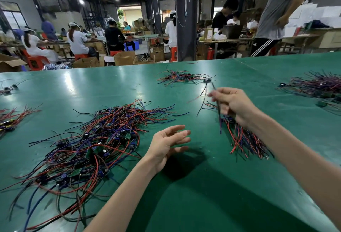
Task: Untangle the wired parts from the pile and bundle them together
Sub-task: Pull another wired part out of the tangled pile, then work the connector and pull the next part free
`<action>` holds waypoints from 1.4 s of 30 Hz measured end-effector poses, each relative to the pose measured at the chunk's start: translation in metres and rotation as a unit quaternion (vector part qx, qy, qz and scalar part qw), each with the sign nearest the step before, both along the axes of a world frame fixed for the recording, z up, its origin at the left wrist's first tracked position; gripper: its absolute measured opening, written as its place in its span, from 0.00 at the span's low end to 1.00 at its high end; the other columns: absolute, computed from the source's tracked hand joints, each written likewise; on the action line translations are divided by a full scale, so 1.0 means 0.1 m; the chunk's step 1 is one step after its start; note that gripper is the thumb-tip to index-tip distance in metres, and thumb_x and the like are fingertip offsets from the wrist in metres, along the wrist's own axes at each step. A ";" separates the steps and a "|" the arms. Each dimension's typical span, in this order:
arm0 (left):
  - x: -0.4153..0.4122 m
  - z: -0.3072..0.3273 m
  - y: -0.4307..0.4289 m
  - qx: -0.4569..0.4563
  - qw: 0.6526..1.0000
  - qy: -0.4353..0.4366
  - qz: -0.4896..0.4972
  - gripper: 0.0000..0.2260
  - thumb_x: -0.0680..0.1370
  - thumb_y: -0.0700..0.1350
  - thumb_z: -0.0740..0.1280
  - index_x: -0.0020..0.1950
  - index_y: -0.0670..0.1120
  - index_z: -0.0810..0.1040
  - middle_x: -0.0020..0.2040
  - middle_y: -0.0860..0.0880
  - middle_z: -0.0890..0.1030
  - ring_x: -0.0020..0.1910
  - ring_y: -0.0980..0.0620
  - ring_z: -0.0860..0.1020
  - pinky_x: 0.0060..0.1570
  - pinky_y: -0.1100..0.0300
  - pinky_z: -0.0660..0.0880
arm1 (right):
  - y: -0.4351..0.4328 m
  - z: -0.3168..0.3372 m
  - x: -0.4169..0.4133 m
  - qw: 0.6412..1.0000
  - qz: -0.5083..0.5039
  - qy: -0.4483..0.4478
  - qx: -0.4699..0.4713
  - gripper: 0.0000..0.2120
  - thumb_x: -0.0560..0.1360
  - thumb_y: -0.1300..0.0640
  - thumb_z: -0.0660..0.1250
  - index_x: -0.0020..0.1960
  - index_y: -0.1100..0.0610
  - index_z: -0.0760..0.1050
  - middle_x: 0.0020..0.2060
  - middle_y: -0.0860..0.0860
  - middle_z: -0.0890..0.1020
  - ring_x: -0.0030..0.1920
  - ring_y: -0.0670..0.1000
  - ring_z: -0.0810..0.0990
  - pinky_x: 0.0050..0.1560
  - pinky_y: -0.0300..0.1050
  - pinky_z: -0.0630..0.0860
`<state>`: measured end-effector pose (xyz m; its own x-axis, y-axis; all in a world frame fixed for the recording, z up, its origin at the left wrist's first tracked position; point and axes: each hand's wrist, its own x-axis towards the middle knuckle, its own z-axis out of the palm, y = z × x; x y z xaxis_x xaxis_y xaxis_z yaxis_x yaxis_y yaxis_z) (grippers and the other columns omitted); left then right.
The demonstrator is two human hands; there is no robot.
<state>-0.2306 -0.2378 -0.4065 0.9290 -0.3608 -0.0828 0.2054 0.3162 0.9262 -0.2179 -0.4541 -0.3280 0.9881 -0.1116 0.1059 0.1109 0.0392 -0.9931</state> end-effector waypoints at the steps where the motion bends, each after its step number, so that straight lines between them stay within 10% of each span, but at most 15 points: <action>1: 0.00 0.01 0.00 0.002 1.000 0.001 0.001 0.15 0.70 0.38 0.71 0.57 0.40 0.78 0.50 0.44 0.85 0.38 0.54 0.83 0.33 0.61 0.78 | -0.10 0.08 0.04 1.000 -0.013 -0.003 0.000 0.06 0.77 0.61 0.64 0.45 0.63 0.79 0.31 0.50 0.76 0.21 0.42 0.63 0.19 0.34 0.64; 12: 0.00 0.00 -0.01 0.022 1.000 -0.004 0.008 0.06 0.76 0.37 0.68 0.51 0.40 0.80 0.44 0.44 0.85 0.34 0.54 0.81 0.32 0.61 0.78 | -0.56 -0.48 0.00 0.928 -0.131 0.189 -0.292 0.04 0.74 0.68 0.68 0.47 0.68 0.79 0.19 0.50 0.68 0.19 0.47 0.59 0.19 0.33 0.59; 18: 0.00 -0.01 -0.02 0.019 1.000 0.002 0.012 0.05 0.76 0.37 0.66 0.51 0.39 0.80 0.42 0.44 0.84 0.33 0.54 0.80 0.32 0.61 0.78 | -0.46 -0.60 -0.04 0.871 -0.187 0.137 -0.432 0.08 0.68 0.62 0.72 0.34 0.53 0.75 0.33 0.52 0.78 0.40 0.56 0.76 0.41 0.44 0.73; 23: -0.05 -0.07 -0.04 0.120 0.983 -0.090 0.105 0.04 0.76 0.34 0.66 0.45 0.40 0.80 0.38 0.43 0.82 0.32 0.52 0.79 0.30 0.59 0.78 | -0.37 -0.67 -0.10 0.823 -0.221 0.105 -0.513 0.06 0.68 0.58 0.69 0.43 0.54 0.73 0.41 0.56 0.78 0.44 0.59 0.75 0.43 0.47 0.71; 28: -0.07 -0.14 0.04 0.447 0.785 -0.387 0.185 0.05 0.77 0.40 0.65 0.49 0.43 0.80 0.43 0.48 0.82 0.42 0.50 0.78 0.45 0.56 0.76 | -0.23 -0.70 -0.20 0.755 -0.238 0.057 -0.608 0.09 0.73 0.55 0.67 0.47 0.60 0.71 0.45 0.60 0.77 0.43 0.62 0.75 0.41 0.50 0.70; 33: 0.05 0.03 0.32 0.574 0.627 -0.399 0.343 0.09 0.77 0.37 0.62 0.54 0.41 0.79 0.47 0.44 0.82 0.49 0.46 0.76 0.46 0.54 0.75 | 0.02 -0.68 -0.33 0.756 -0.227 -0.027 -0.613 0.09 0.76 0.54 0.65 0.49 0.60 0.72 0.48 0.58 0.74 0.42 0.64 0.78 0.42 0.52 0.73; 42: 0.31 0.30 1.03 0.665 0.566 -0.193 0.448 0.15 0.73 0.37 0.66 0.59 0.42 0.78 0.53 0.42 0.80 0.54 0.43 0.74 0.55 0.50 0.70 | 0.42 -0.90 -0.41 0.770 -0.088 -0.080 -0.626 0.08 0.78 0.50 0.60 0.49 0.54 0.72 0.46 0.51 0.74 0.44 0.58 0.79 0.44 0.49 0.74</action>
